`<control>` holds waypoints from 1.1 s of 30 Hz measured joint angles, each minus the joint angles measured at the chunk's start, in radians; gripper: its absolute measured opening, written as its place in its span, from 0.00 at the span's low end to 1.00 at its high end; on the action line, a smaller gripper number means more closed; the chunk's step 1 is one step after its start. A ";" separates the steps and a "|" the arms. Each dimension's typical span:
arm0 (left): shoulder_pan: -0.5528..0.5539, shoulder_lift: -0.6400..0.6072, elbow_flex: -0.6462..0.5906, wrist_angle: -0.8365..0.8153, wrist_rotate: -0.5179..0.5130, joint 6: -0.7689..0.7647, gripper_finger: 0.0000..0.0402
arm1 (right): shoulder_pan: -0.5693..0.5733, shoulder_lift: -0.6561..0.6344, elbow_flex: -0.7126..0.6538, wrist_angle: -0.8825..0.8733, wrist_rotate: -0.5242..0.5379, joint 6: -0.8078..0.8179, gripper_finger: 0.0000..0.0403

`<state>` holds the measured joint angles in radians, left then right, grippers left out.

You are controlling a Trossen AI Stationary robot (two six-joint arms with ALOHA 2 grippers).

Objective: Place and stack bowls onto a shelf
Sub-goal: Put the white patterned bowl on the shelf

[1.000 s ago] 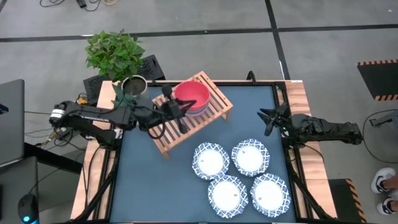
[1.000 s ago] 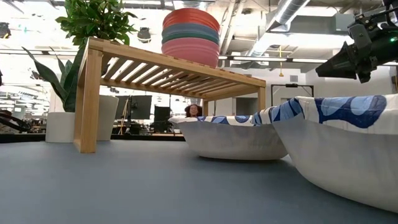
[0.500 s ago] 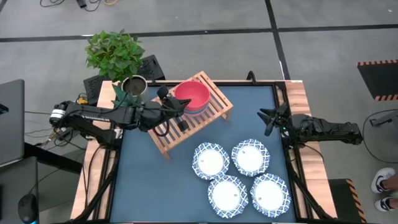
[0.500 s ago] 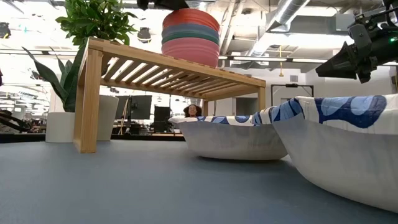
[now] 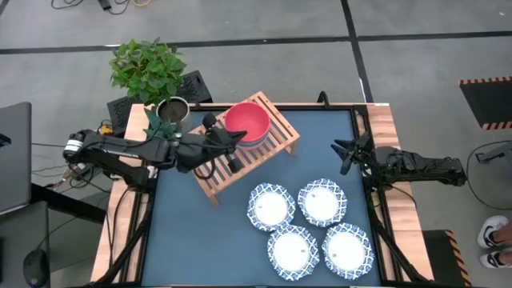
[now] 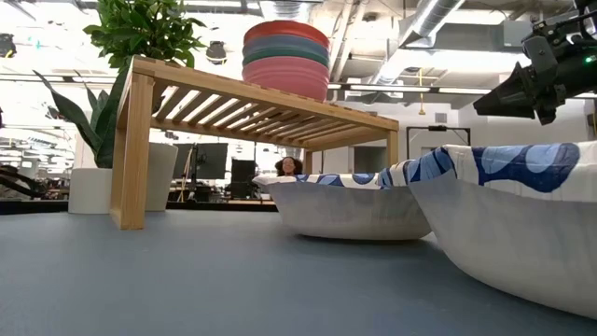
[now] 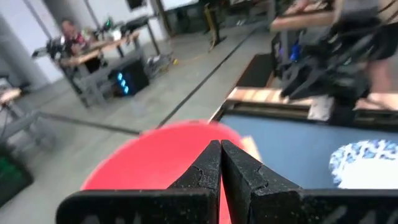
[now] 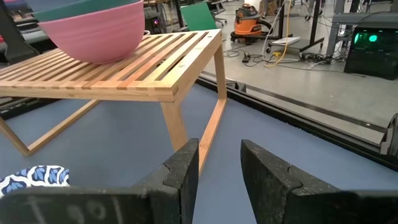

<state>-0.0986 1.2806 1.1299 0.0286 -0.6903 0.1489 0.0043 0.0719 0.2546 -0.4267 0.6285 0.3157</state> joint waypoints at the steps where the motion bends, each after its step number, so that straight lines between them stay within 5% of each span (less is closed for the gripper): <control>1: -0.015 -0.005 0.008 0.000 0.002 0.015 0.00 | 0.000 0.000 0.000 0.000 0.000 0.000 0.36; 7: -0.110 -0.013 0.035 0.010 0.077 0.102 0.06 | 0.000 0.000 0.000 0.000 0.000 0.000 0.36; 21: -0.211 -0.013 0.035 -0.040 0.091 0.051 0.37 | 0.000 0.000 0.000 0.000 0.000 0.000 0.36; 33: -0.243 -0.013 0.035 -0.085 0.091 -0.012 0.40 | 0.000 0.000 0.000 0.000 -0.002 0.000 0.36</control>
<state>-0.3416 1.2675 1.1652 -0.0561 -0.5995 0.1371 0.0042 0.0719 0.2546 -0.4263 0.6268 0.3157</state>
